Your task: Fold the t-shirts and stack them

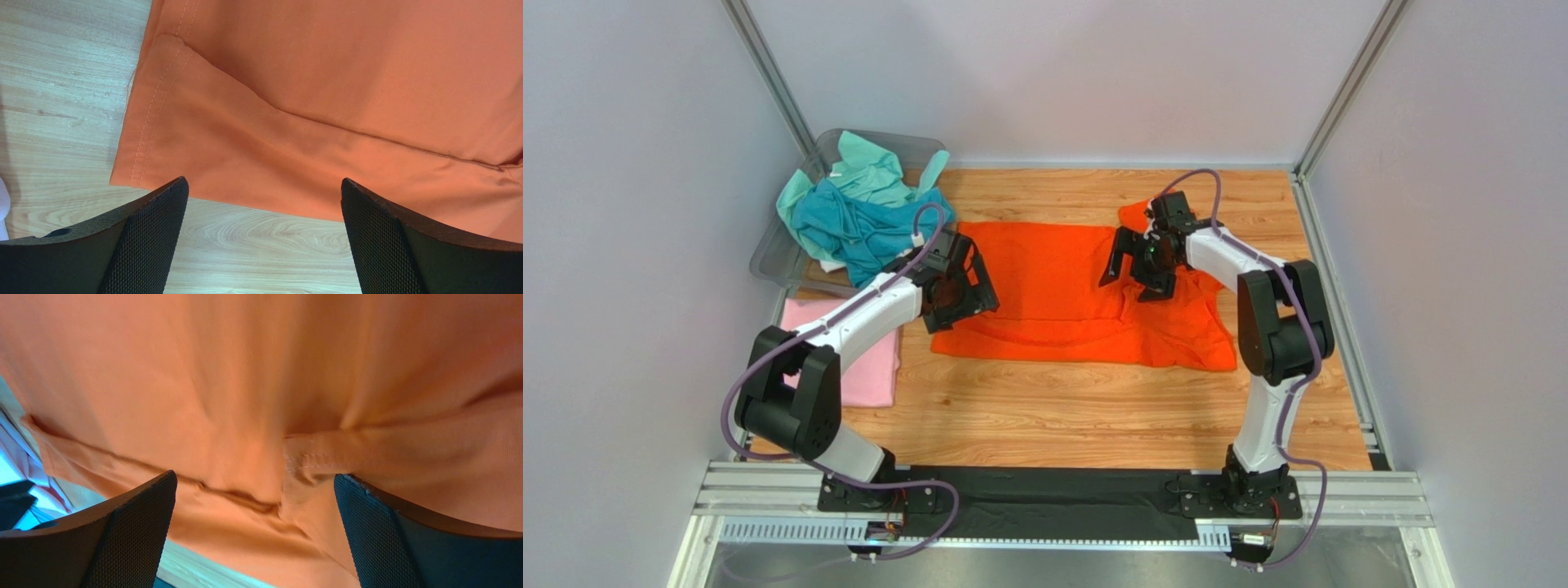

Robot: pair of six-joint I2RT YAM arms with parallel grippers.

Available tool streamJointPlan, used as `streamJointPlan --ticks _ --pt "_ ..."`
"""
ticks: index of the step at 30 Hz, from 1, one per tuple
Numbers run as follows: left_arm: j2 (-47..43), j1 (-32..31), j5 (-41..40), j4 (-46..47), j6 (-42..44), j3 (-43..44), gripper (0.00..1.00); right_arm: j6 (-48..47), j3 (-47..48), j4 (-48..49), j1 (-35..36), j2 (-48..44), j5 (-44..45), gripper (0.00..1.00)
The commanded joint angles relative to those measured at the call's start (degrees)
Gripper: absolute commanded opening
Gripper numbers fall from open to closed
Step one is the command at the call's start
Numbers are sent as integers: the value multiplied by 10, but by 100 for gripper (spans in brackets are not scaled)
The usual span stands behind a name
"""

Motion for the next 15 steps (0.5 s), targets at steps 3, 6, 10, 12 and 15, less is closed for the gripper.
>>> streamJointPlan --ticks 3,6,10,12,15 --pt "8 1 -2 1 16 20 100 20 85 1 0 16 31 100" --pt "8 2 -2 2 15 21 100 29 78 -4 -2 -4 42 100" --pt "15 2 3 3 21 26 100 23 40 -18 -9 -48 61 100" --pt "19 2 6 8 26 30 100 20 -7 -24 -17 -89 75 100" --pt "35 2 8 20 33 36 100 21 -92 -28 -47 -150 101 100"
